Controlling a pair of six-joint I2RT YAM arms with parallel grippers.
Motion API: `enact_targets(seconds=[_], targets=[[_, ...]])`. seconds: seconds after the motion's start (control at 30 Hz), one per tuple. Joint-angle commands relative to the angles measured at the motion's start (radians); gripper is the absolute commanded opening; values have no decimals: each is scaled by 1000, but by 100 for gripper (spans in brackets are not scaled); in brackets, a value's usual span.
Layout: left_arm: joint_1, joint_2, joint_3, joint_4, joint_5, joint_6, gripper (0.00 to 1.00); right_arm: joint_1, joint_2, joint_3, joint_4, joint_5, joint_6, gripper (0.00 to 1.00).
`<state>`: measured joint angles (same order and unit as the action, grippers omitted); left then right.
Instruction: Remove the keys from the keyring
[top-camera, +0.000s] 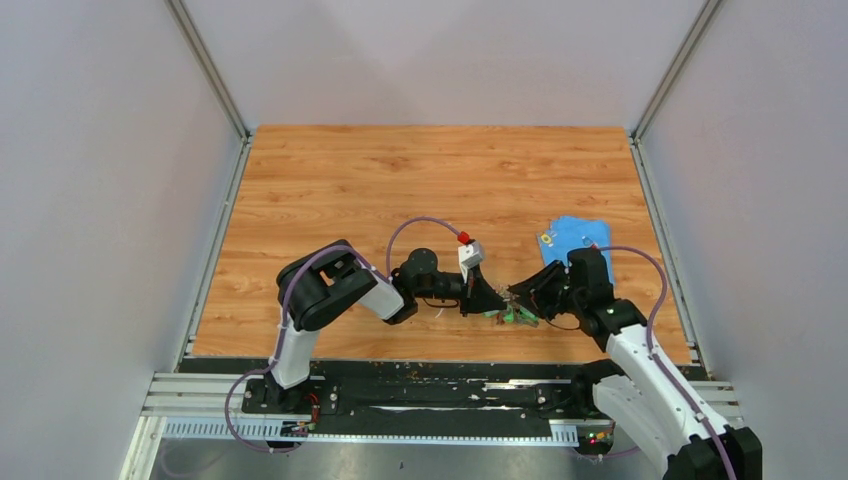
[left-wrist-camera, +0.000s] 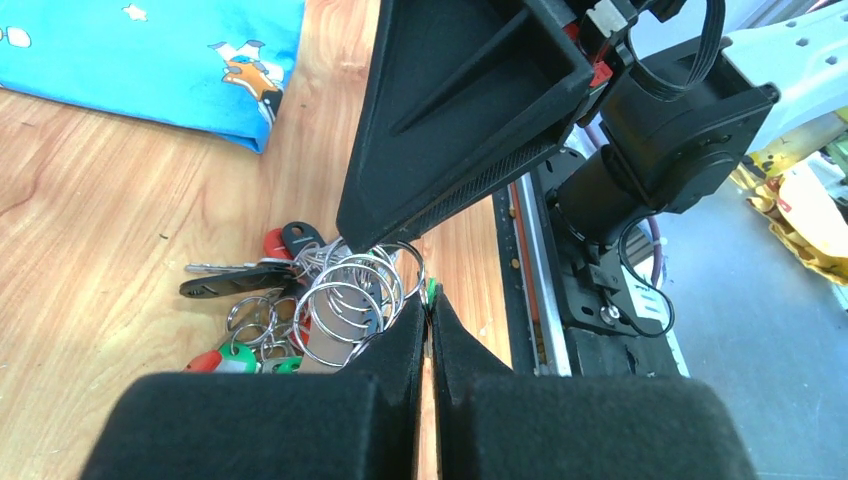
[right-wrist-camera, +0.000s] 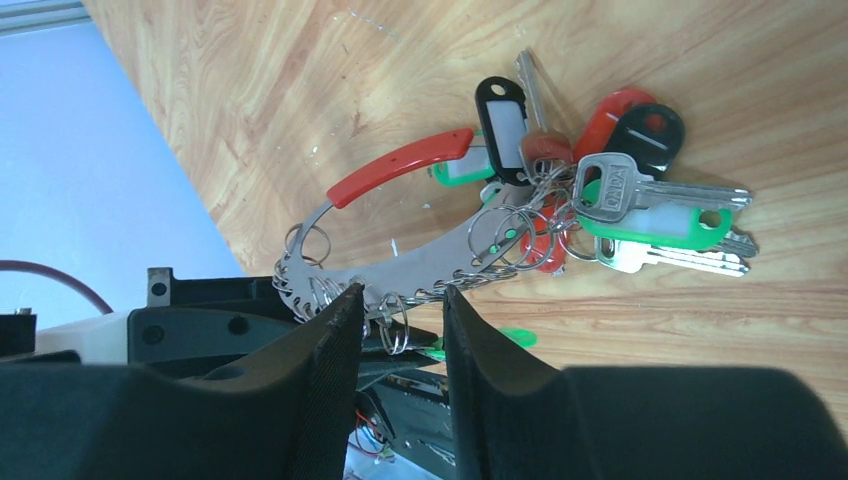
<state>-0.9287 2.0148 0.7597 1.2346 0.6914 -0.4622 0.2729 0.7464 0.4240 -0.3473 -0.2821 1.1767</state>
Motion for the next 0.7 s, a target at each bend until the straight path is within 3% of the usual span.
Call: enact_targets(seconds=[0.0, 0.3, 0.67], targets=[[2, 18, 22, 49, 16, -17, 0, 14, -59, -36, 9, 49, -26, 38], [2, 22, 32, 28, 13, -18, 0, 14, -173, -88, 25, 78, -16, 38], [2, 21, 35, 2, 12, 0, 0, 13, -127, -65, 54, -5, 6, 31]])
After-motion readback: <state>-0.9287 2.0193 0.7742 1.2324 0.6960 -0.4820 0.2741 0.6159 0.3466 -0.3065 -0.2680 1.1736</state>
